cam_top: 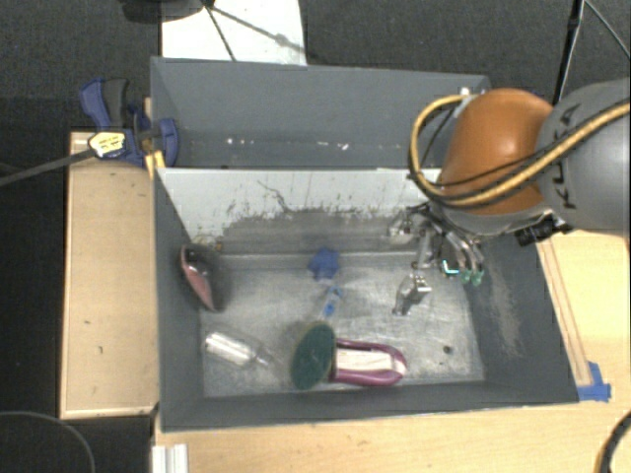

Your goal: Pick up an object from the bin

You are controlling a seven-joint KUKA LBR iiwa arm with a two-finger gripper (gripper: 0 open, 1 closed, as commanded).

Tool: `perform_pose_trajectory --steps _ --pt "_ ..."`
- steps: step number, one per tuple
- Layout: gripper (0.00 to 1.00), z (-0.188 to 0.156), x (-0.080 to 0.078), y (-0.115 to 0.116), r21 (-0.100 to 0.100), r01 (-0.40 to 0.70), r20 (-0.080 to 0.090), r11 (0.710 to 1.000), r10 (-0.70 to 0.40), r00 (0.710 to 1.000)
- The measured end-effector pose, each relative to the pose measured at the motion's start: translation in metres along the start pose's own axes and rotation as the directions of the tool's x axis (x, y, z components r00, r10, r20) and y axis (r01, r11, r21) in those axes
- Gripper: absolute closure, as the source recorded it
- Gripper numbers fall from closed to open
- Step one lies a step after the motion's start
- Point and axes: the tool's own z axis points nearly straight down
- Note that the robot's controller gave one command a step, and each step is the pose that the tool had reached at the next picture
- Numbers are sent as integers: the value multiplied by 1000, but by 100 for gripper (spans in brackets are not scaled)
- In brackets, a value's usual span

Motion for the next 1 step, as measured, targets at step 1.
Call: perform_pose_trajectory --steps 1 --pt "0 50 77 78 -2 217 1 976 -217 976"
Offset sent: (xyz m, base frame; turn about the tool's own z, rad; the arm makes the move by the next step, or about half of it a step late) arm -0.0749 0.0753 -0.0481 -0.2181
